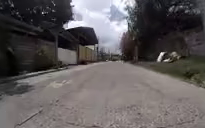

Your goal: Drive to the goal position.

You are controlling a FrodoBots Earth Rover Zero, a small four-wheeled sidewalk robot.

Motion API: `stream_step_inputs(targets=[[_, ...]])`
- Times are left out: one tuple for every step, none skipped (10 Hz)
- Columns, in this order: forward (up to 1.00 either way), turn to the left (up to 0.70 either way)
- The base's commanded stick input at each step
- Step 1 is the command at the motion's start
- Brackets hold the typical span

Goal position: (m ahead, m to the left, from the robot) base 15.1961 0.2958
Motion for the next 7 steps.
stream_step_inputs(targets=[[1.0,0.0],[1.0,-0.03],[1.0,-0.04],[1.0,-0.15],[1.0,-0.16],[1.0,-0.07],[1.0,0.0]])
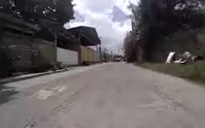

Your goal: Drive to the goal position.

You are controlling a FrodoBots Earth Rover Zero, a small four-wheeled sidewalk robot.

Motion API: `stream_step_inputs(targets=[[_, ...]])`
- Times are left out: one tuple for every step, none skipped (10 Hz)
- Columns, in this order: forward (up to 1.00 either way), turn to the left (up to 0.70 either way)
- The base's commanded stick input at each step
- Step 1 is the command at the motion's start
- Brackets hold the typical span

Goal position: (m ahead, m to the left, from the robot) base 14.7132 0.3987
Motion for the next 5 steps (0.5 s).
stream_step_inputs(targets=[[1.0,0.0],[1.0,-0.13],[1.0,-0.27],[1.0,-0.13],[1.0,0.0]])
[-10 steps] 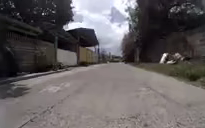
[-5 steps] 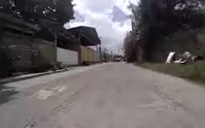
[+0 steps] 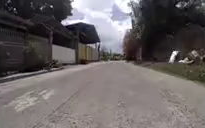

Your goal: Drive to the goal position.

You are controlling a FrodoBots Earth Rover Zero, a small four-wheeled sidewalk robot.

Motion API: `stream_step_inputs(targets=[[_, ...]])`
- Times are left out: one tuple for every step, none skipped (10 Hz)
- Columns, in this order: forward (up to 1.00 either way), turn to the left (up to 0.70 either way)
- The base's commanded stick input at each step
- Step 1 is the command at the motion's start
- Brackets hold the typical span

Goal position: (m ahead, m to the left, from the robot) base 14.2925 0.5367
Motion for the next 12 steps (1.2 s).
stream_step_inputs(targets=[[1.0,0.0],[1.0,-0.09],[1.0,-0.31],[1.0,-0.37],[1.0,-0.1],[1.0,-0.03],[1.0,-0.32],[1.0,-0.4],[1.0,-0.22],[1.0,-0.07],[1.0,-0.02],[1.0,-0.33]])
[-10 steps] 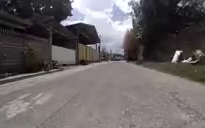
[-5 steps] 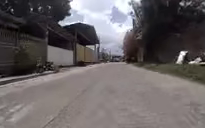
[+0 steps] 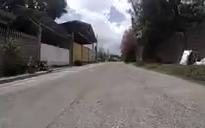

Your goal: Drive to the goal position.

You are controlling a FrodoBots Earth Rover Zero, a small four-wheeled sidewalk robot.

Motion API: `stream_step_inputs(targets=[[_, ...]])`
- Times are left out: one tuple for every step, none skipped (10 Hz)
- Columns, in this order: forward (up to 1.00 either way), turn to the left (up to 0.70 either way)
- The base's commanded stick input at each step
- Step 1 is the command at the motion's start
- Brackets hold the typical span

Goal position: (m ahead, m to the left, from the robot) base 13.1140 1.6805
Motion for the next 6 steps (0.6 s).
stream_step_inputs(targets=[[1.0,-0.39],[1.0,-0.36],[1.0,-0.15],[1.0,0.0],[1.0,0.0],[1.0,-0.02]])
